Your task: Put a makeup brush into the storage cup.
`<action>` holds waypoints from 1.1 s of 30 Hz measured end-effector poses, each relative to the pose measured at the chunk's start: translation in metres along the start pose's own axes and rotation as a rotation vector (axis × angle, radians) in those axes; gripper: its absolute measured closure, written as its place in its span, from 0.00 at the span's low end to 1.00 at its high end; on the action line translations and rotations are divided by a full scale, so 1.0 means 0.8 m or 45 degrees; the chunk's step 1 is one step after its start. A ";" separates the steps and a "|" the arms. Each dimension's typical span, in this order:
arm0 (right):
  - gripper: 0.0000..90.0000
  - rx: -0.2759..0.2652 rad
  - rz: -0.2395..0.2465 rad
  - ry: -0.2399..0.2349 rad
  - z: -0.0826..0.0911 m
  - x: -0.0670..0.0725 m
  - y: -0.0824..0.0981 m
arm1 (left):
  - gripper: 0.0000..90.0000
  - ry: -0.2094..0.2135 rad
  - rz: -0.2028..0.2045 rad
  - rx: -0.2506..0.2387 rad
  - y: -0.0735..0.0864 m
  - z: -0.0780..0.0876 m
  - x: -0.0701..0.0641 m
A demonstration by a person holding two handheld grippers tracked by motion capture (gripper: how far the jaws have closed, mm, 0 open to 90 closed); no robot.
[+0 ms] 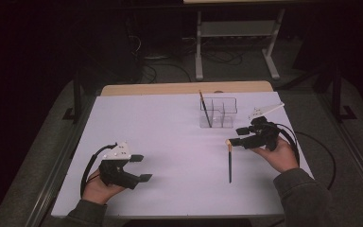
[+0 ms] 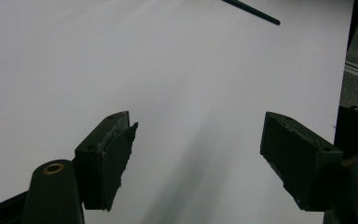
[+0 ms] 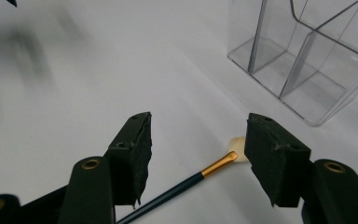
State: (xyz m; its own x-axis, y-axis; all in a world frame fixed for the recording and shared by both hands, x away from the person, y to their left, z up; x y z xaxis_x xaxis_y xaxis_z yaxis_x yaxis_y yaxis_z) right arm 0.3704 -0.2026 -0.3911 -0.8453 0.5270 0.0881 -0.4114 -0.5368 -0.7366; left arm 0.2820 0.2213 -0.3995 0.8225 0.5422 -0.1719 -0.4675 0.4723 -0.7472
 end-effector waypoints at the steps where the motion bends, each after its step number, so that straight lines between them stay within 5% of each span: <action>1: 0.45 0.002 -0.007 0.003 0.000 0.001 0.001 | 0.27 0.001 0.000 -0.003 0.000 0.000 0.000; 33: 0.53 0.185 -0.116 0.041 -0.043 0.011 0.033 | 0.27 -0.003 -0.006 0.016 0.000 0.000 -0.002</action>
State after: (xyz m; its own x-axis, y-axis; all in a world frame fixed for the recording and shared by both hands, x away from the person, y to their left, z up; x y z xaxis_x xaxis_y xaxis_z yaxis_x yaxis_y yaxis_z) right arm 0.3640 -0.1891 -0.4327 -0.7920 0.5972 0.1270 -0.5328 -0.5744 -0.6214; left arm 0.2803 0.2204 -0.3994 0.8241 0.5413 -0.1668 -0.4675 0.4838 -0.7399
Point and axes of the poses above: each handheld gripper's, and its own axes: z roughly backward along the jaws, y roughly out of its underside, x roughly to its left, the point moved 2 cm from there along -z, roughly forward along the jaws, and after that the axes turned 8 degrees about z, right-handed, at the moved point
